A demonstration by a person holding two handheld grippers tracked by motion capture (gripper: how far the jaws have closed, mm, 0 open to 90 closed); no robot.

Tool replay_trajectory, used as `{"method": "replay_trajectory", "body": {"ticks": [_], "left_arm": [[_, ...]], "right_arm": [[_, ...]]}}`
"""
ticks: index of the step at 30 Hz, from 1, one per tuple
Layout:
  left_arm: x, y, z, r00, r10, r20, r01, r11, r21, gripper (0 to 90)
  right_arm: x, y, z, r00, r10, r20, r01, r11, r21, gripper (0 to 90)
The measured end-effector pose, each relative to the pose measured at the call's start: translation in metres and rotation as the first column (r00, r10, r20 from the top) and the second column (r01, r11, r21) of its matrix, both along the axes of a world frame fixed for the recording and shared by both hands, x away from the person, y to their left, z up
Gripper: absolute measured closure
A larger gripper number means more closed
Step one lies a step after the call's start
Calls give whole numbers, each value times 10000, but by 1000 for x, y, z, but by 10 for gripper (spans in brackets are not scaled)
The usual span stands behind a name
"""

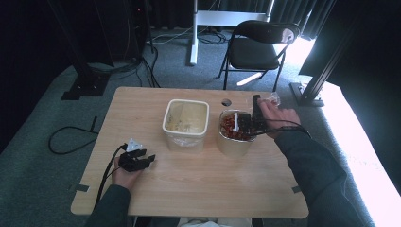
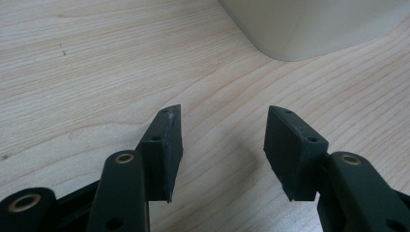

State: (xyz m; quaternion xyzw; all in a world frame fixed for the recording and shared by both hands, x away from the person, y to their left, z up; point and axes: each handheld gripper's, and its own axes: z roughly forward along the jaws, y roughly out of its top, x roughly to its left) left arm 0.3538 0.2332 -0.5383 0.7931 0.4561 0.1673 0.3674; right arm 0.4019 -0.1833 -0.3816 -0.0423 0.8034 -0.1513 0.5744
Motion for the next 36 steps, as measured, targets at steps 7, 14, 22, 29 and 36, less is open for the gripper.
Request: {"method": "replay_trajectory", "body": {"ticks": [7,14,22,29,36], "left_arm": [[0,0,0,10000,-2,3,2,10000,-2,489],[0,0,0,10000,-9,8,9,10000,-6,489],[0,0,0,10000,-18,-4,18,10000,11,489],[0,0,0,10000,-12,5,12,10000,-8,489],[0,0,0,10000,-14,5,14,10000,-11,489]], "right_arm": [[0,3,1,9999,108,43,-107,9999,-120,351],[0,3,1,9999,156,-59,-156,9998,-75,351],[-1,4,-1,9998,164,-115,-166,9997,-162,350],[-1,7,-1,9996,242,-131,-244,9995,-177,349],[-2,11,-2,9993,355,-130,-359,9989,-302,347]]}}
